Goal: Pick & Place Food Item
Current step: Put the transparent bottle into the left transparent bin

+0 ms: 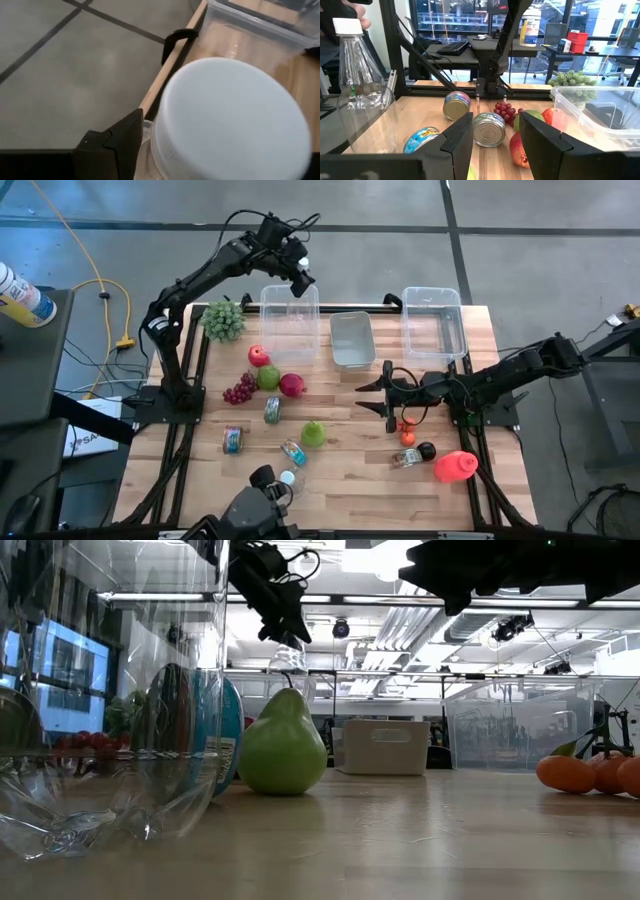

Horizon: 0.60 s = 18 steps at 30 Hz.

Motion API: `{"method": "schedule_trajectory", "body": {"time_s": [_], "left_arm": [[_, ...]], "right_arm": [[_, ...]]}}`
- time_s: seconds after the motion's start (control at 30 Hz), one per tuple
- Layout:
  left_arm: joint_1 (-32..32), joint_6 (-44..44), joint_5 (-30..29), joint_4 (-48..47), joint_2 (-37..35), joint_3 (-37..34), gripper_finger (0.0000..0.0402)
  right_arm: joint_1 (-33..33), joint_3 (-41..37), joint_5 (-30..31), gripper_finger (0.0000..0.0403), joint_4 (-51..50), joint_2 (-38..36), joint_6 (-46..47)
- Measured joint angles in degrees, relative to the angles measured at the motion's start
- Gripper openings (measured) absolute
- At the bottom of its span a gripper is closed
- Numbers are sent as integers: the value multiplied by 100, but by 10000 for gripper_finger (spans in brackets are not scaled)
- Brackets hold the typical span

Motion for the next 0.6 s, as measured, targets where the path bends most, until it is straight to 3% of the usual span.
{"method": "schedule_trajectory", "body": {"time_s": [0.33, 0.6], "left_arm": [[-190, 110, -565, 63, 67, 0, 219], [-174, -166, -547, 58, 76, 0, 220]], "right_arm": [[2, 0, 14, 151, 0, 0, -42], [0, 0, 15, 151, 0, 0, -3]]}}
